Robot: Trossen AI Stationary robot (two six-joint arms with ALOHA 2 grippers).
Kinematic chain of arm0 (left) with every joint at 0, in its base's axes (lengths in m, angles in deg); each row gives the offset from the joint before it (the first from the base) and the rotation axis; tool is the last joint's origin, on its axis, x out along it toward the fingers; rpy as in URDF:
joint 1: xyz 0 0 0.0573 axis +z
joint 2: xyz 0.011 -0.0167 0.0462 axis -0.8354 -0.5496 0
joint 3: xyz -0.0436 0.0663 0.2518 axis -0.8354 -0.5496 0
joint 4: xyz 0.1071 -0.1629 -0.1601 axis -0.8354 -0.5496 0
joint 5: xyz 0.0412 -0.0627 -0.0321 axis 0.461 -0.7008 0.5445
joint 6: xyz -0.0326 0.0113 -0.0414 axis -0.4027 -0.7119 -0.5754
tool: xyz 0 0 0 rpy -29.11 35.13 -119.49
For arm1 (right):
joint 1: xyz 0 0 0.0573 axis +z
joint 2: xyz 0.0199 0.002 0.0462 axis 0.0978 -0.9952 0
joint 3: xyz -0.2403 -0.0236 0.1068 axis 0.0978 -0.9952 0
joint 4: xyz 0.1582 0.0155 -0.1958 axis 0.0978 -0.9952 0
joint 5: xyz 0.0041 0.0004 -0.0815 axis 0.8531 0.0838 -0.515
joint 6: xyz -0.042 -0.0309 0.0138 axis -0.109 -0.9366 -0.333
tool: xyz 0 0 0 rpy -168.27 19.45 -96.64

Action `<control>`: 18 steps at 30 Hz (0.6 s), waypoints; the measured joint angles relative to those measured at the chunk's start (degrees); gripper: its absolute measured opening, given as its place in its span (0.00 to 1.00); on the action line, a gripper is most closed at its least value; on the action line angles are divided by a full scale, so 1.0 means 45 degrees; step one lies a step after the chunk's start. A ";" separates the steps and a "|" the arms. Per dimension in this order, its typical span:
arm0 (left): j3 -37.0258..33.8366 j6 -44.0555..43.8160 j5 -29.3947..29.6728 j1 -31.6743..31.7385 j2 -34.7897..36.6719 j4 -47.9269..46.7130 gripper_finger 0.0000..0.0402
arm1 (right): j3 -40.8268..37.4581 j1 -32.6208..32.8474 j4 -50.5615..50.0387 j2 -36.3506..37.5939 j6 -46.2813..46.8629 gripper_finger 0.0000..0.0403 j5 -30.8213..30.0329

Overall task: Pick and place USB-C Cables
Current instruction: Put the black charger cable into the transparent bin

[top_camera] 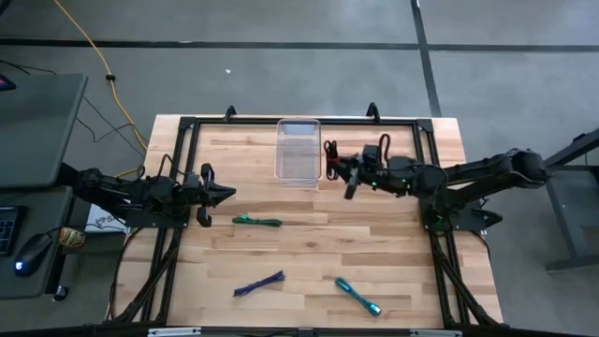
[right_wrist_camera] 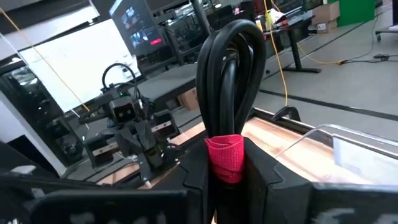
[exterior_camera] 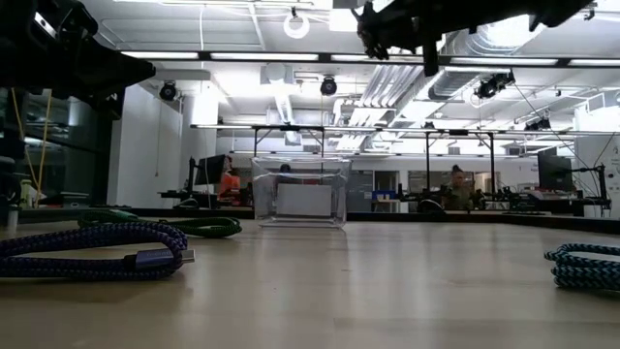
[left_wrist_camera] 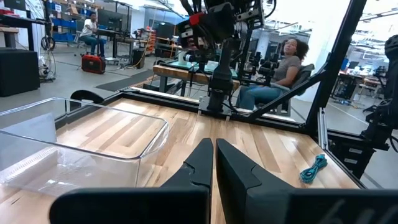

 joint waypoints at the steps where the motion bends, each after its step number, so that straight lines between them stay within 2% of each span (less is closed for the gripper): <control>1: -0.0003 0.0000 0.0000 0.0003 0.0002 0.0000 0.00 | 0.0145 -0.0039 0.0010 -0.0184 -0.0005 0.10 0.0019; 18: -0.0004 0.0004 0.0004 -0.0001 0.0000 -0.0004 0.00 | 0.0415 -0.0323 0.0089 -0.0590 -0.0248 0.10 0.2370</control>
